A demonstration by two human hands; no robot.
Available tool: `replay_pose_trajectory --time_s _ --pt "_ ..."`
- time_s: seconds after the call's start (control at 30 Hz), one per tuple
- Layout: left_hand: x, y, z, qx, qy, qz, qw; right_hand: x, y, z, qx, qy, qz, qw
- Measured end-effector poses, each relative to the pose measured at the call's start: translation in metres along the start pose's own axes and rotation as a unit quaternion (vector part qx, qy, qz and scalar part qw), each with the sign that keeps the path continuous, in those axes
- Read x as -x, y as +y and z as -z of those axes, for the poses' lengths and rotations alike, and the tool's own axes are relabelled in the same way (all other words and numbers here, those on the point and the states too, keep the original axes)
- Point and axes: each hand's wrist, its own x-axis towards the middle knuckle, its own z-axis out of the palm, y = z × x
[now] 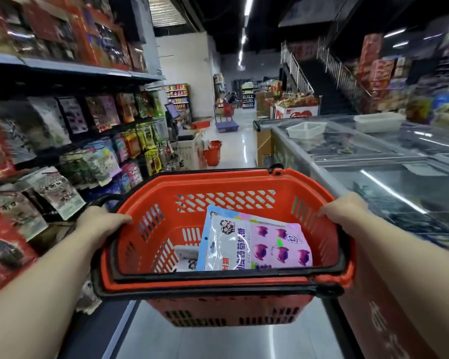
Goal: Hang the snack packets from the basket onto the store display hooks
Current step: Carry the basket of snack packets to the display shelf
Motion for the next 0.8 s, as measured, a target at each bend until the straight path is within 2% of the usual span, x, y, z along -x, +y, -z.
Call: replay_pose_trajectory --time_s 0.43,0.6,0.8 --pt "-0.161 0.127 -0.171 0.013 0.018 0.107 0.994 -0.314 -0.103 -0.14 0.029 -0.129 0.055 0.99" --pt "-0.217 0.172 -0.206 -0.013 0.046 0.133 0.99 -0.397 -0.152 -0.176 -0.018 -0.142 0.057 0.988" --pt "-0.313 0.224 -0.26 -0.022 0.08 0.126 0.989 -0.493 -0.195 -0.245 -0.036 -0.171 0.045 0.984"
